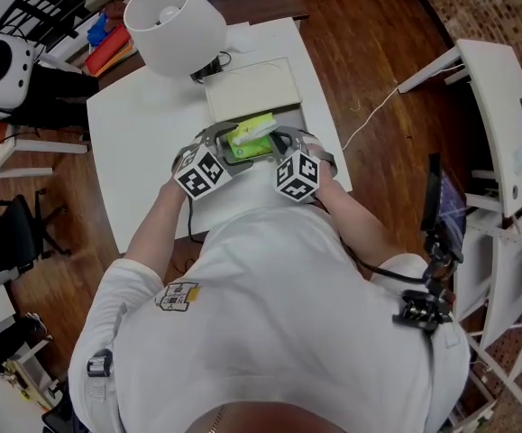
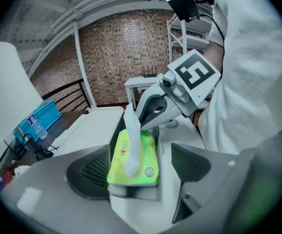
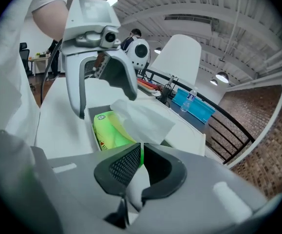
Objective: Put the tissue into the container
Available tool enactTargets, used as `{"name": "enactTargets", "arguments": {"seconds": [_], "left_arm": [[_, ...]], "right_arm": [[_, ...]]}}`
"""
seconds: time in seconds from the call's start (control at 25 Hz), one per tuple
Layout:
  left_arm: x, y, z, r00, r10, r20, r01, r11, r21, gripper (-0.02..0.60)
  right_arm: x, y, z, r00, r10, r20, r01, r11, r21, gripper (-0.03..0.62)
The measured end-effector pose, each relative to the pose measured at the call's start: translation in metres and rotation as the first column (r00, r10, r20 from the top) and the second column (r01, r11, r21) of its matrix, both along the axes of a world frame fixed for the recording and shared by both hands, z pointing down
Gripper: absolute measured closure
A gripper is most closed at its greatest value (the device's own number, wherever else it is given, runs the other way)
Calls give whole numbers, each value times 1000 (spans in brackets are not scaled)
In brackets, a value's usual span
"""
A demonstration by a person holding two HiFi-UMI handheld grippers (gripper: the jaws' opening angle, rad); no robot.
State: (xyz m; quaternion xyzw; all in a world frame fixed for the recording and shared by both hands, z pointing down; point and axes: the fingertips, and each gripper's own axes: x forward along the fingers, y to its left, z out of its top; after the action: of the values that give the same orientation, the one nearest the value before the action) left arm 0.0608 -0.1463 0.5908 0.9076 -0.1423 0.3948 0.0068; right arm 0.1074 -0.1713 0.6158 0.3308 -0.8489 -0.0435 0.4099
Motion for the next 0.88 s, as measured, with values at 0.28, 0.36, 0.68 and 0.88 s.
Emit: {"name": "enactTargets", "arguments": {"seconds": [0.28, 0.36, 0.68, 0.88], "left_arm": [[-20, 29, -14, 956, -239, -168, 238, 971, -31, 348], [-22, 39, -15, 941, -280, -189, 279, 960, -34, 447], [-23, 86, 10, 938, -297, -176, 289, 955, -68, 581], [-32, 116, 37, 947, -294, -133, 279, 953, -121, 581]], "right_arm": [[17, 22, -17, 997, 42, 70, -42, 999, 8, 574], [16, 32, -18, 997, 23, 73, -24, 1000, 10, 574], [-1, 66, -19, 997, -8, 72, 7, 1000, 18, 576], [-14, 93, -8, 999, -13, 43, 14, 1000, -15, 577]]}}
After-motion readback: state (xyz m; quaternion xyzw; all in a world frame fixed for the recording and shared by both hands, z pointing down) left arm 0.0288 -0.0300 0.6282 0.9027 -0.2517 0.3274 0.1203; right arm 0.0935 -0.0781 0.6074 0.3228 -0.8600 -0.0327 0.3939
